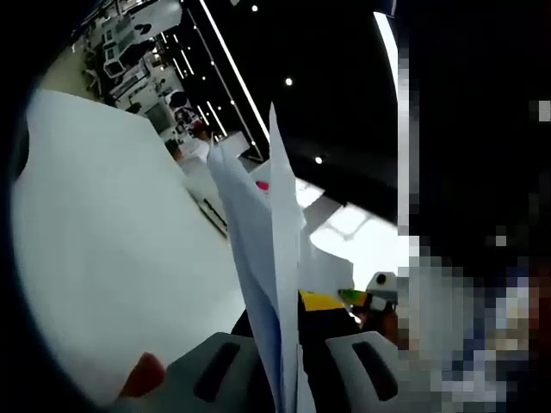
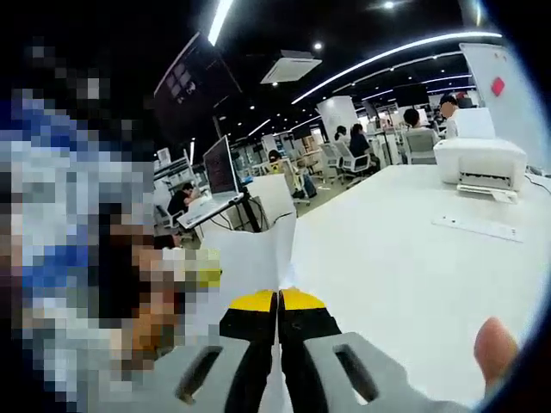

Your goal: Organize the stack of printing papers by aligning and flattening the scattered papers on the table

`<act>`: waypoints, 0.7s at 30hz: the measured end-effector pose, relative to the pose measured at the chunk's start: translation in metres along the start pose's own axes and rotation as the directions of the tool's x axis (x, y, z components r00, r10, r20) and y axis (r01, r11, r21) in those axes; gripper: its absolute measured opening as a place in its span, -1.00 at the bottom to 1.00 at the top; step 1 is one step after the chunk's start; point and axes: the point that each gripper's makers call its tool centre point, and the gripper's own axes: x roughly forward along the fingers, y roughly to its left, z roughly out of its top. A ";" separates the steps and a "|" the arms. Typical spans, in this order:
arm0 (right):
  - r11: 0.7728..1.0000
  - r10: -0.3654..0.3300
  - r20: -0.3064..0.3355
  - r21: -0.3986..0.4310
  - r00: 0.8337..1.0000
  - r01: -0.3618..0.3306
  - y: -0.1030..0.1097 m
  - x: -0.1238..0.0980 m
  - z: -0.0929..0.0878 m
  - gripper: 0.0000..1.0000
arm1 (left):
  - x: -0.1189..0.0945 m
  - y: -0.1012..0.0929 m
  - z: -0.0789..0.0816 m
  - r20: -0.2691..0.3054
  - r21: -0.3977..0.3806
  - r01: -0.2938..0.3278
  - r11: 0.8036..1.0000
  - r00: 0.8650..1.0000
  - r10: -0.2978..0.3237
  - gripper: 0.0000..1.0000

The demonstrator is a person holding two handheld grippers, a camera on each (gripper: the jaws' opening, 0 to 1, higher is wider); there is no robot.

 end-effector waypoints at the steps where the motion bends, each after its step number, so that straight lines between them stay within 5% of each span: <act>1: 1.000 -0.001 0.000 0.002 1.000 0.001 -0.001 0.001 -0.001 -1.00 | 0.000 0.000 0.000 0.002 0.000 0.002 1.000 1.000 -0.002 -0.86; 21: 0.998 -0.014 0.002 0.058 1.000 0.014 -0.024 0.013 -0.008 -1.00 | 0.005 0.011 0.001 0.011 -0.053 -0.003 0.999 1.000 0.004 -0.81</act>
